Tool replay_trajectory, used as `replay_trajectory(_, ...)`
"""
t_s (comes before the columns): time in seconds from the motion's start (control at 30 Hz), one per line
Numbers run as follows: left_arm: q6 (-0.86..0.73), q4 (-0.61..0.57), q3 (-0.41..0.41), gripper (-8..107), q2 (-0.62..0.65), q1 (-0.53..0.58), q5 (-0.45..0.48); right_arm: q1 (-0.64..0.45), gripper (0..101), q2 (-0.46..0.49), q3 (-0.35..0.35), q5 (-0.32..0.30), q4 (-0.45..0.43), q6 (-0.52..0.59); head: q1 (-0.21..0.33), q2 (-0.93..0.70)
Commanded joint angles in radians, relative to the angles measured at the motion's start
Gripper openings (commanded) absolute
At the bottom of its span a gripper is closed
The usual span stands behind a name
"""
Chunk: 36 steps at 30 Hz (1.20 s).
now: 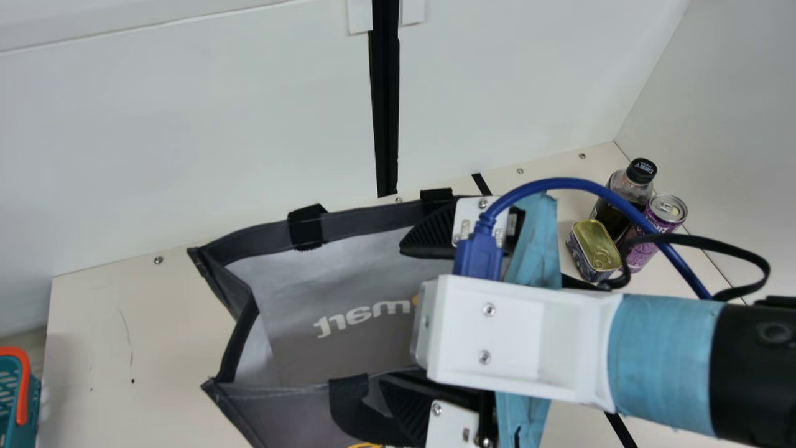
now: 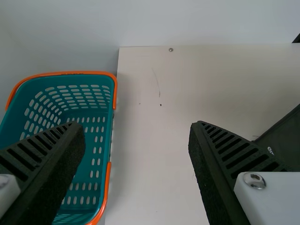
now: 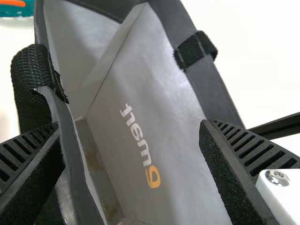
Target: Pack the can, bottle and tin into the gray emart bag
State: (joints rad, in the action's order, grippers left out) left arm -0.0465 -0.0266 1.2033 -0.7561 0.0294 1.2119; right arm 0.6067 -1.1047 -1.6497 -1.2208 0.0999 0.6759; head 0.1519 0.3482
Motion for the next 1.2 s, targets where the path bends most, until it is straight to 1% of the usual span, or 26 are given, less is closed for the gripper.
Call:
replay_trajectory(0.0, 0.000, 0.000, 0.000, 90, 0.000, 0.000, 0.000, -0.001, 91, 0.003, -0.006, 0.001, -0.001, -0.006, 0.023, 0.001)
replay_trajectory(0.33, 0.000, 0.000, 0.000, 90, 0.000, 0.000, 0.000, -0.026, 91, 0.022, -0.055, 0.001, 0.000, -0.028, 0.023, 0.001)
replay_trajectory(0.7, 0.000, 0.000, 0.000, 90, 0.000, 0.000, 0.000, -0.087, 91, 0.033, -0.132, 0.001, 0.004, -0.061, 0.023, 0.001)
replay_trajectory(0.97, 0.000, 0.000, 0.000, 90, 0.000, 0.000, 0.000, -0.184, 91, 0.036, -0.191, 0.001, -0.020, -0.092, 0.023, 0.001)
replay_trajectory(1.17, 0.000, 0.000, 0.000, 90, 0.000, 0.000, 0.000, -0.280, 91, 0.034, -0.227, 0.001, -0.043, -0.126, 0.023, 0.001)
